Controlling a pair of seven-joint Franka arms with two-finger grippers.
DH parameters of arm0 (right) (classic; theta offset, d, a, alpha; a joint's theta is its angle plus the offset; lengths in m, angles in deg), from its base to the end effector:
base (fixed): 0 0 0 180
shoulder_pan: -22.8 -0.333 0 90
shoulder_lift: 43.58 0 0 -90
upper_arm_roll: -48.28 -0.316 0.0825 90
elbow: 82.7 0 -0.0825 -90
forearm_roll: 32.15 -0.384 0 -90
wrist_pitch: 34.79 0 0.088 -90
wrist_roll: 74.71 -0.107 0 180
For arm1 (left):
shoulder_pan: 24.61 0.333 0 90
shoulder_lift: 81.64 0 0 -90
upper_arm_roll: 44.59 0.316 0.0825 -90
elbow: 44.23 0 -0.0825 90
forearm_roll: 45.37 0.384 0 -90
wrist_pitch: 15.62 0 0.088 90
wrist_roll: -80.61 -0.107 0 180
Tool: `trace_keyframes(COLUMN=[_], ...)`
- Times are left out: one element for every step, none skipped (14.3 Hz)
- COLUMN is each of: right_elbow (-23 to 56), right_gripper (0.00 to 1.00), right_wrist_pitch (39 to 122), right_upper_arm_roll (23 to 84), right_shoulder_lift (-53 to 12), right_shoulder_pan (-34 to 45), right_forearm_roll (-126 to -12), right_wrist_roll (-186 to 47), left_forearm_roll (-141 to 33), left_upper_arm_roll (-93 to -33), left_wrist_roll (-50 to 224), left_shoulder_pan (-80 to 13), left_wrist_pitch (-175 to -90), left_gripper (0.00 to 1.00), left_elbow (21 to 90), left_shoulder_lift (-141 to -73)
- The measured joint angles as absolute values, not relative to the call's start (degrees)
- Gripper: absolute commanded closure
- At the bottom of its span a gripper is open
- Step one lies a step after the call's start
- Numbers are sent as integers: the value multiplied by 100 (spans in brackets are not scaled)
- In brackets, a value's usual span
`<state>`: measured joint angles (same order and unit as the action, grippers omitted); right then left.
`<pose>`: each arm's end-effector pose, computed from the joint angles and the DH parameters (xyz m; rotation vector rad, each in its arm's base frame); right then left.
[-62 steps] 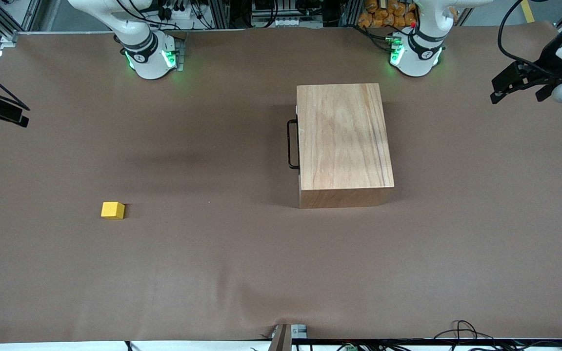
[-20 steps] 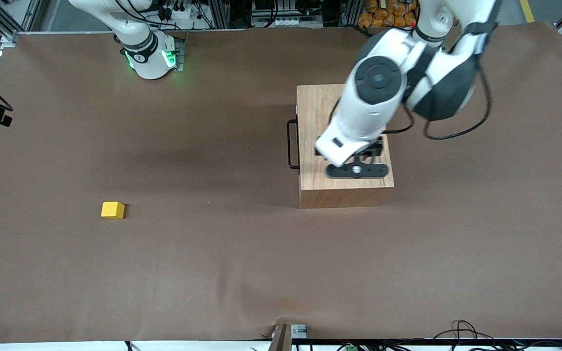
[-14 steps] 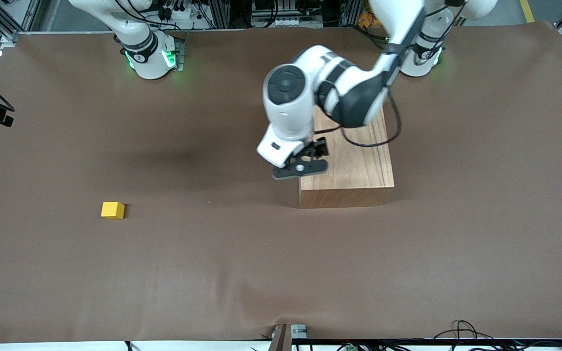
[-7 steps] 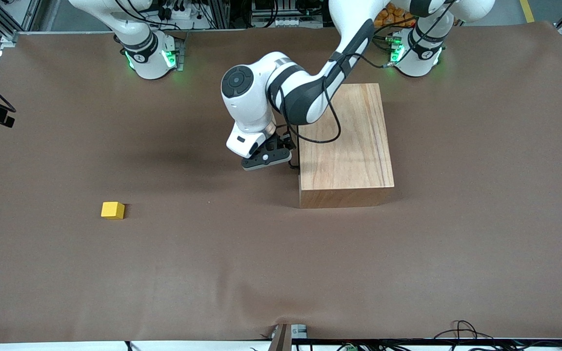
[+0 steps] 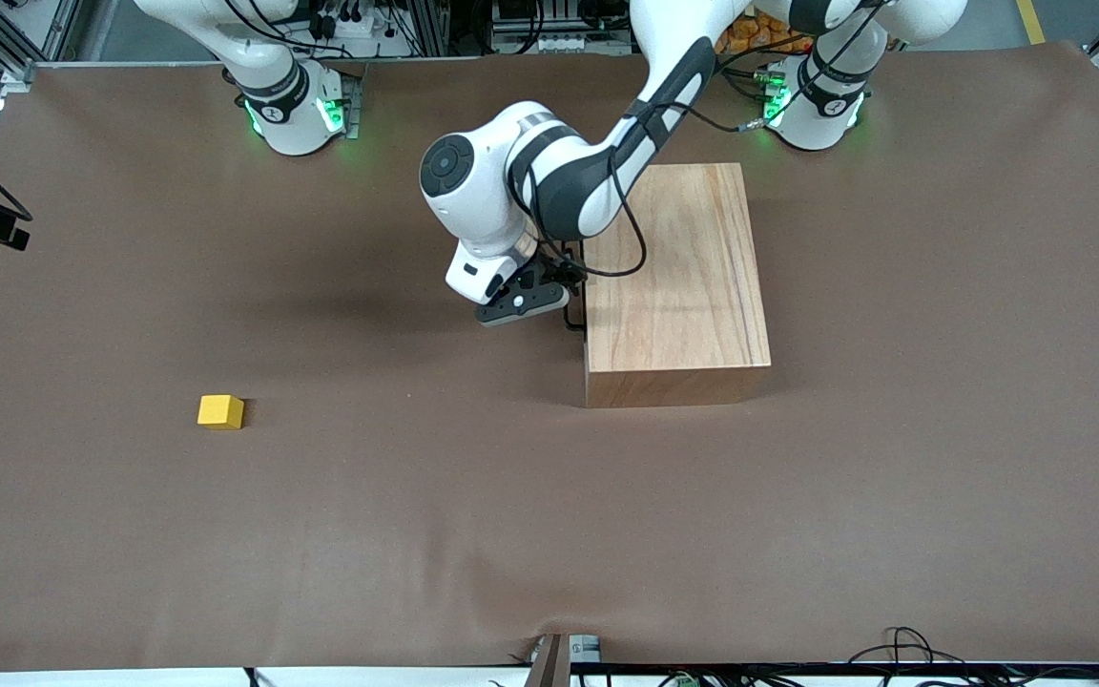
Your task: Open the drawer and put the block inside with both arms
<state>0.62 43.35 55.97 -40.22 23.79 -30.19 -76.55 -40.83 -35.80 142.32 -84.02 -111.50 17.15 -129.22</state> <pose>0.5439 -0.0848 0.6297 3.0862 -0.2917 -0.2341 0.4484 -0.5895 0.3200 -2.8437 -0.1991 -0.0587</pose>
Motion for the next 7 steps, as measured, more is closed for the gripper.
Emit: trace_keyframes(right_elbow=[62,63,66,70,70,70,70], right_gripper=[0,0,0,0,0,0,0], right_wrist_pitch=[4336,4335,4337,4351,4381,4407,4426], right_upper_arm_roll=[5603,5612,5621,5628,5631,5632,5632], right_shoulder_lift=[-4022,-4017,-3999,-3968,-3934,-3908,-3890], right_shoulder_pan=[2380,2381,2385,2396,2422,2454,2476], right_forearm_roll=[-3019,-3015,-3006,-2994,-2989,-2989,-2989], right_wrist_roll=[-7655,-7655,-7655,-7655,-7655,-7655,-7655], left_forearm_roll=[-4062,-4055,-4054,-4054,-4054,-4053,-4053], left_upper_arm_roll=[-3580,-3580,-3580,-3580,-3581,-3582,-3582], left_wrist_roll=[14232,14232,14222,14158,14079,14026,14016], left_shoulder_pan=[-8436,-8455,-8463,-8464,-8468,-8486,-8506], left_wrist_pitch=[-11125,-11120,-11120,-11120,-11123,-11122,-11124], left_gripper=[0,0,0,0,0,0,0], left_elbow=[1715,1716,1716,1715,1709,1697,1697], left_shoulder_lift=[-12964,-13018,-13069,-13111,-13146,-13156,-13158])
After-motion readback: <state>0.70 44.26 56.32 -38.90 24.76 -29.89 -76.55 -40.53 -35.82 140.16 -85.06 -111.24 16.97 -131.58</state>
